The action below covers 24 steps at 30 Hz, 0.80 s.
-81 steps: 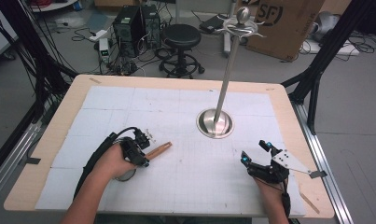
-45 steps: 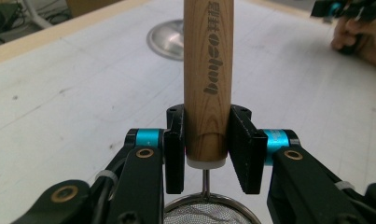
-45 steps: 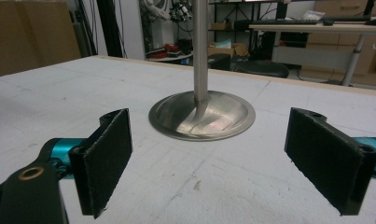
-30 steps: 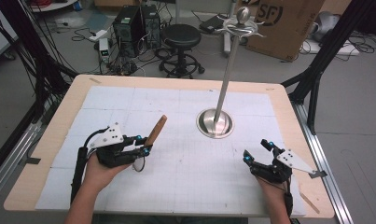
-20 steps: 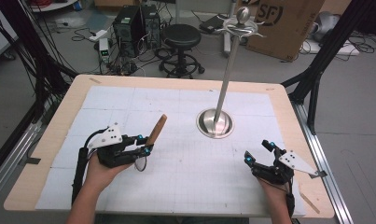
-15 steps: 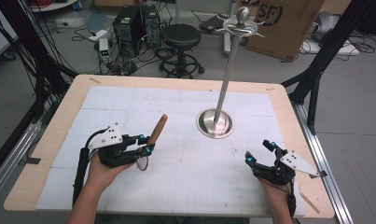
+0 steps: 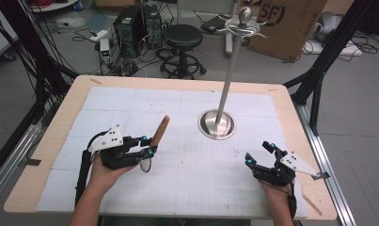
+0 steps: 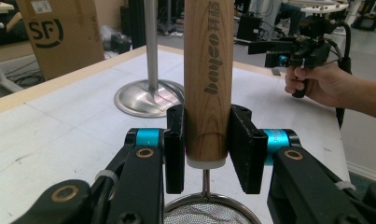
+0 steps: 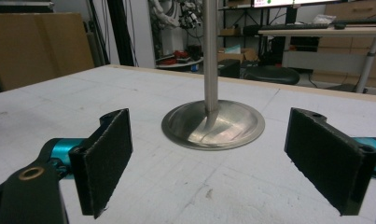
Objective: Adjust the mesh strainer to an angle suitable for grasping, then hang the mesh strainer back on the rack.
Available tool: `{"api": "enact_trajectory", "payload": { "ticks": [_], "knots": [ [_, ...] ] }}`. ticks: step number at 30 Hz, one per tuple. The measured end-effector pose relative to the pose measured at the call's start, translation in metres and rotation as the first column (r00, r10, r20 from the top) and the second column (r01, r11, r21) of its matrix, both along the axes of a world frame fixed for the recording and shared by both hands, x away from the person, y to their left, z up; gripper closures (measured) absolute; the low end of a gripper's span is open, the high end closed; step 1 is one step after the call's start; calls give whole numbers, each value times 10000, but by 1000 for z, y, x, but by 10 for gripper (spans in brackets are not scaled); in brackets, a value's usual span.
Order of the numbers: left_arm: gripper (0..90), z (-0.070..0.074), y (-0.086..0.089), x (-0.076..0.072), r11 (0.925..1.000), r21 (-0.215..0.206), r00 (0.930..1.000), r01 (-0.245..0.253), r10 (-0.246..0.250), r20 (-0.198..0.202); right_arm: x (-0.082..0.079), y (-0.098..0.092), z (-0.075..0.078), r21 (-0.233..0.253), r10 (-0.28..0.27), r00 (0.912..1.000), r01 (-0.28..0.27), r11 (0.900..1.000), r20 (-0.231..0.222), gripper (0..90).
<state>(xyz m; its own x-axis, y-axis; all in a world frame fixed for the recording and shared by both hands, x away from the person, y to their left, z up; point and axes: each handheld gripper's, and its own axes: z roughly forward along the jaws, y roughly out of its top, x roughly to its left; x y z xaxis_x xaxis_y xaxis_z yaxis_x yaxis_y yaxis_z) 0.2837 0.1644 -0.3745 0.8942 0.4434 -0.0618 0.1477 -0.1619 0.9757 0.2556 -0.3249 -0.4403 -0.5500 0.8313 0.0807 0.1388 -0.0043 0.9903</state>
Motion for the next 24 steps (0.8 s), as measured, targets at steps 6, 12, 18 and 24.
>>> {"api": "enact_trajectory", "payload": {
  "ticks": [6, 12, 18, 24],
  "knots": [
    [688, 0, -3, 0, 9998, -105, 9999, 152, -152, 66, -3, 5, 5, 39, 249, 9996, -250, 9997, 167, 141],
    [688, -2, -6, 2, 9993, -125, 9994, 339, -340, -16, -3, 7, 10, 32, 461, 9986, -461, 9989, 253, 140],
    [688, -4, -5, 5, 9976, -347, 9980, 599, -605, -170, -1, 11, 16, 114, 1068, 9942, -1070, 9942, 145, 142],
    [688, -3, -6, 6, 9960, -651, 9979, 616, -629, -179, 8, 19, 32, 184, 1808, 9834, -1811, 9833, 157, 142]
  ]
}}
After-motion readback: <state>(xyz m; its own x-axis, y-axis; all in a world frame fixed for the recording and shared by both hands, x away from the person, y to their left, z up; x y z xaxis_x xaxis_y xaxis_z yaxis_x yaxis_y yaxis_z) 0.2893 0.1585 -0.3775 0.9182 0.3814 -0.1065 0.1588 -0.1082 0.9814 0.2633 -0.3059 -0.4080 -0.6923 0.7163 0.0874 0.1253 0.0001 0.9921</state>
